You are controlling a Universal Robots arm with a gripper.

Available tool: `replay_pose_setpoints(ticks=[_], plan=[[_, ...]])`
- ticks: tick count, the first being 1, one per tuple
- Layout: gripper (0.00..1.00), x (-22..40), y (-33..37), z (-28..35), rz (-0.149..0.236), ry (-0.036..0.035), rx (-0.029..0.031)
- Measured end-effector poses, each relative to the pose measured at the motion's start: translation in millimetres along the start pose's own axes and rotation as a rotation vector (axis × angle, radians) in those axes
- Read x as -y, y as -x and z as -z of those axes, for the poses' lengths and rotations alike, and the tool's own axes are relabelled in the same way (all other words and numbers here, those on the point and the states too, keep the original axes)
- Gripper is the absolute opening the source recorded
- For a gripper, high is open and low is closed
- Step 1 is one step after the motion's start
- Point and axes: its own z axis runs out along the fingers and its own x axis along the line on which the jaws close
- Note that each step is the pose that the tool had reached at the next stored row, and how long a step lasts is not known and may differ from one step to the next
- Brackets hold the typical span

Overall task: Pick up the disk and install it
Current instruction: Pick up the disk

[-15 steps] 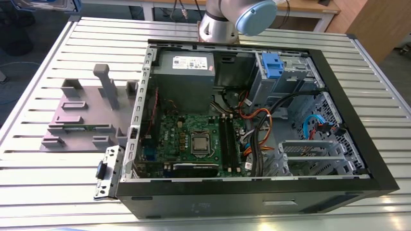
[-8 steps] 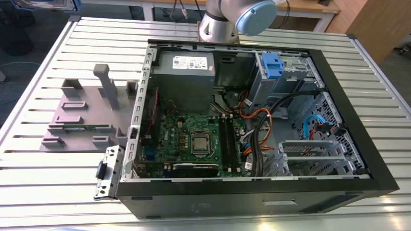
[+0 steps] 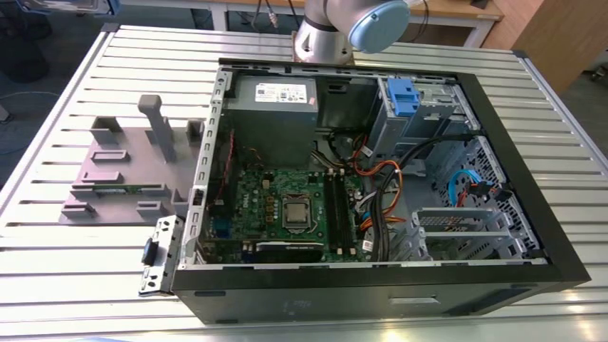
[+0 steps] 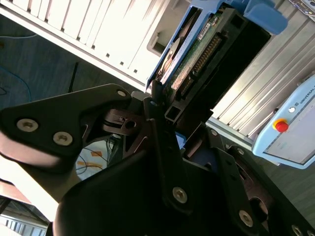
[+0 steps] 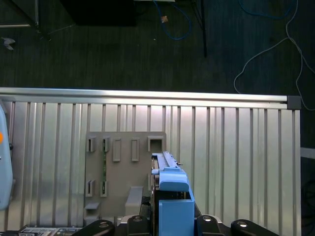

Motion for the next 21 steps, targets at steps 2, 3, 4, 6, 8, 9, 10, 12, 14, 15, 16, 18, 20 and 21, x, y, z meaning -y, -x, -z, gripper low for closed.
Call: replay_pose_setpoints(ticks=[2, 3, 4, 6, 8, 9, 10, 12, 14, 15, 16, 18, 20, 21], plan=[[0.37, 0.0, 0.0, 0.4, 0.000, 0.0000, 0.0000], [0.37, 0.0, 0.0, 0.6, 0.000, 0.0000, 0.0000], [0.37, 0.0, 0.0, 0.7, 0.000, 0.0000, 0.0000], [0.37, 0.0, 0.0, 1.1, 0.000, 0.0000, 0.0000], [0.37, 0.0, 0.1, 1.6, 0.000, 0.0000, 0.0000], [0.37, 0.0, 0.1, 1.7, 0.000, 0.0000, 0.0000], [0.37, 0.0, 0.1, 1.9, 0.000, 0.0000, 0.0000], [0.37, 0.0, 0.1, 2.3, 0.000, 0.0000, 0.0000], [0.37, -0.1, 0.2, 3.8, 0.000, 0.0000, 0.0000], [0.37, -0.1, 0.2, 3.9, 0.000, -0.0001, 0.0000], [0.37, -0.1, 0.2, 4.1, 0.000, -0.0001, 0.0000], [0.37, -0.1, 0.2, 4.4, 0.000, 0.0000, -0.0001], [0.37, -0.1, 0.2, 4.7, 0.000, 0.0000, 0.0000], [0.37, -0.1, 0.2, 4.9, 0.000, -0.0001, 0.0000]])
